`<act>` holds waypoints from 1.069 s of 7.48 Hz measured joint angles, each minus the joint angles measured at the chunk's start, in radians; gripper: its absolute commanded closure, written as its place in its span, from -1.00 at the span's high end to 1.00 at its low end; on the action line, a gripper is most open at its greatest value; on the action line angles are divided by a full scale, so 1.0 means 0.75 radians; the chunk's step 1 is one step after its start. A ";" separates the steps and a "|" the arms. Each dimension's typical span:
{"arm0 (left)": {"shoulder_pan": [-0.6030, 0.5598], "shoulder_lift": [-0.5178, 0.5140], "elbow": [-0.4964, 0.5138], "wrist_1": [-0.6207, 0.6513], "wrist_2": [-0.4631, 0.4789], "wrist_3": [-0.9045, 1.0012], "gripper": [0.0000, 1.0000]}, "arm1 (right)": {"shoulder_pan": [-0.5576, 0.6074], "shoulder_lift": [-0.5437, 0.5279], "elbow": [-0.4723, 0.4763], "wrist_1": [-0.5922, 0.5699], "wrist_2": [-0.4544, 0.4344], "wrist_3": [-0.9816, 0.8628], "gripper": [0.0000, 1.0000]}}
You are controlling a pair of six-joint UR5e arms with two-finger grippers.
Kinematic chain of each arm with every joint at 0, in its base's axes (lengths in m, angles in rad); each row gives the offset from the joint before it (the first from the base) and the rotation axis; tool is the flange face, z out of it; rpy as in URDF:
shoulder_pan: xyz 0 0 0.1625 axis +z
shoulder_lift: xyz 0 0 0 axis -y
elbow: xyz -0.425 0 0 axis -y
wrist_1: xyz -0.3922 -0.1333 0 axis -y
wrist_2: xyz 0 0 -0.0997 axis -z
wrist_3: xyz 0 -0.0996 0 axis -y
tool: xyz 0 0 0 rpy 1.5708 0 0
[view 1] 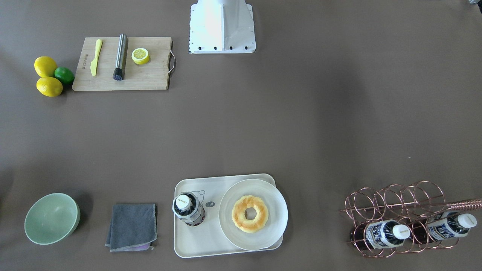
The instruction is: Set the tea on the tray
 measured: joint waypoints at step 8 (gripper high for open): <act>-0.006 -0.024 -0.049 0.223 -0.001 0.267 0.96 | 0.239 -0.159 -0.435 0.520 0.217 -0.135 1.00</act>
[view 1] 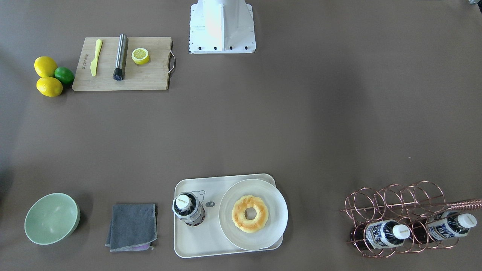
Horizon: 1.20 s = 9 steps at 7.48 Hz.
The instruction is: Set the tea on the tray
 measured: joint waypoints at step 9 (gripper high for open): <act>-0.031 0.037 0.063 -0.010 0.003 0.004 0.96 | 0.011 0.006 0.024 0.001 0.008 0.002 1.00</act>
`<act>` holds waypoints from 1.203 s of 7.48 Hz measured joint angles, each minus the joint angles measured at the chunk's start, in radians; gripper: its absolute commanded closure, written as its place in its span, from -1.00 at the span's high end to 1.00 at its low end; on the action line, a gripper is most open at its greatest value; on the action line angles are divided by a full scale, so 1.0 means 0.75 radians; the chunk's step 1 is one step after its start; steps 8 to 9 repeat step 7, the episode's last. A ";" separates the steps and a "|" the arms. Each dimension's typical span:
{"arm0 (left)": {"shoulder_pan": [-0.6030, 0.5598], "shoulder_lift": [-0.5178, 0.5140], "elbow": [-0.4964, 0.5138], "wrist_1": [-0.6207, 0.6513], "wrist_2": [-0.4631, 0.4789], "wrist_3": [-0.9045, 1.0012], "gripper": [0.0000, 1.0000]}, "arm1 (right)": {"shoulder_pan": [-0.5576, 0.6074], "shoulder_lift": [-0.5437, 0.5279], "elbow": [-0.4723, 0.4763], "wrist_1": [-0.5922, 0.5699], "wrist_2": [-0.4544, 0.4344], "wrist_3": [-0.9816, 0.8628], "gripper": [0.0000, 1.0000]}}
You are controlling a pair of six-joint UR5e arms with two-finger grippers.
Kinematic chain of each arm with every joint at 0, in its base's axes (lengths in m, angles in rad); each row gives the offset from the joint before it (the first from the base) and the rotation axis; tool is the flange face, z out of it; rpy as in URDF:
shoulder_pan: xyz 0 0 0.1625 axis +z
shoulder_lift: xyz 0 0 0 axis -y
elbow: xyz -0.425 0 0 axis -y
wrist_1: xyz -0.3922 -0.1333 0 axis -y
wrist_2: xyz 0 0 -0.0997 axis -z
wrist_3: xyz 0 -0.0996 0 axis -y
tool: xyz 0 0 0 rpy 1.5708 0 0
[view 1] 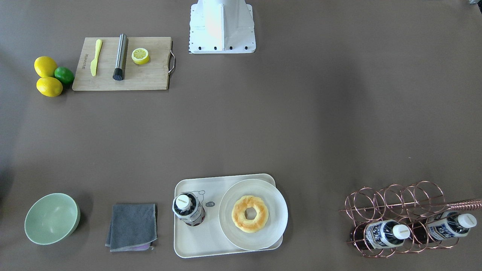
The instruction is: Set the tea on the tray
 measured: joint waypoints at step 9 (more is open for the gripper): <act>-0.002 -0.001 0.005 0.002 0.001 -0.002 0.96 | -0.001 0.019 0.001 0.001 0.002 -0.001 1.00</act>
